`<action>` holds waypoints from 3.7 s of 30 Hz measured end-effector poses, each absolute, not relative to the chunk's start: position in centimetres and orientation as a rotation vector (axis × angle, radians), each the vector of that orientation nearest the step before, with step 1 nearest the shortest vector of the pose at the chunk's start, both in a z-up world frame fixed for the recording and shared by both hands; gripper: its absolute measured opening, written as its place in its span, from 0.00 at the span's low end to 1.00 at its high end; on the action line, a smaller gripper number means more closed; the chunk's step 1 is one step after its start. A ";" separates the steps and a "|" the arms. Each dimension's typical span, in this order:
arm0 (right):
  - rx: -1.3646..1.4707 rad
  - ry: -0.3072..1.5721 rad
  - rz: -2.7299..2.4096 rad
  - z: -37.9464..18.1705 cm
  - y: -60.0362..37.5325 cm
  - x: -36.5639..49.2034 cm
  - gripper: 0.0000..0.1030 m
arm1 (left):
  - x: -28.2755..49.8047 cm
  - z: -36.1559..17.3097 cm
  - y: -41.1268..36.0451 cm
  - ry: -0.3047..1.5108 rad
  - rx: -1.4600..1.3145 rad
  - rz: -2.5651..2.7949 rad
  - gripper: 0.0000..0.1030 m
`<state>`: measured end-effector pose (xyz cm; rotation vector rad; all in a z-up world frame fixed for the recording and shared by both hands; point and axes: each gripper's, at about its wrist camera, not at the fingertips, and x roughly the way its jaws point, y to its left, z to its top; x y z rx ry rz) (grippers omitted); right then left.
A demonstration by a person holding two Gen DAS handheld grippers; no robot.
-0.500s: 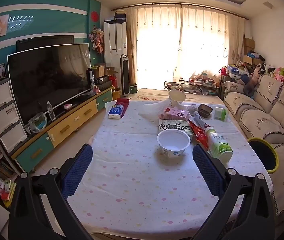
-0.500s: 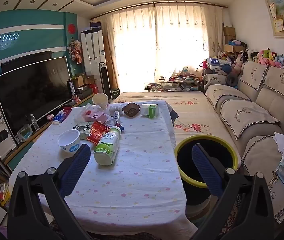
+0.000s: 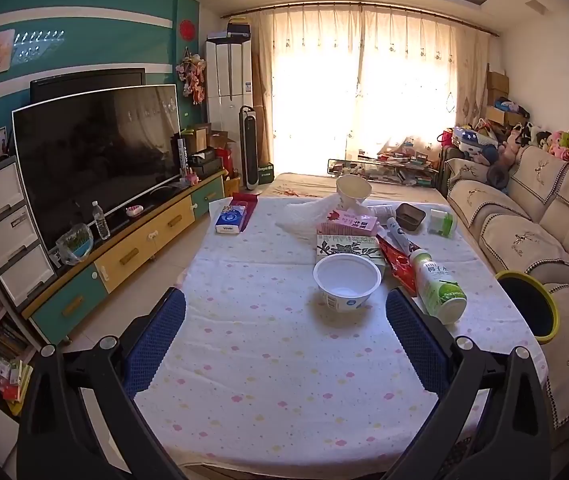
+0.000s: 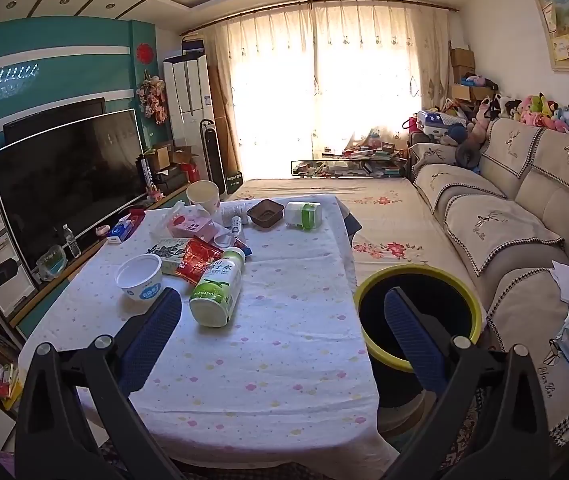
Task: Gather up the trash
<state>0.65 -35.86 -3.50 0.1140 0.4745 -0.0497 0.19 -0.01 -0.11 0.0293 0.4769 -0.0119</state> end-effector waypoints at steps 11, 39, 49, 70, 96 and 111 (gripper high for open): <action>0.120 0.471 -0.046 -3.8 -35.5 0.9 0.94 | 0.5 -0.4 -0.4 0.484 0.029 -0.018 0.96; 0.132 0.481 -0.049 -4.1 -36.1 0.9 0.94 | 0.7 -0.6 -0.8 0.496 0.041 -0.032 0.96; 0.133 0.482 -0.048 -4.2 -36.1 1.0 0.94 | 0.9 -0.7 -0.9 0.498 0.043 -0.032 0.96; 0.136 0.487 -0.048 -4.5 -36.1 0.9 0.94 | 1.0 -0.9 -1.0 0.501 0.043 -0.032 0.96; 0.134 0.531 -0.036 -6.3 -35.9 4.6 0.94 | 5.7 -2.3 -2.0 0.542 0.064 -0.049 0.96; 0.152 0.564 0.110 -6.1 -33.1 14.8 0.94 | 13.7 -2.9 -2.3 0.574 0.049 -0.048 0.96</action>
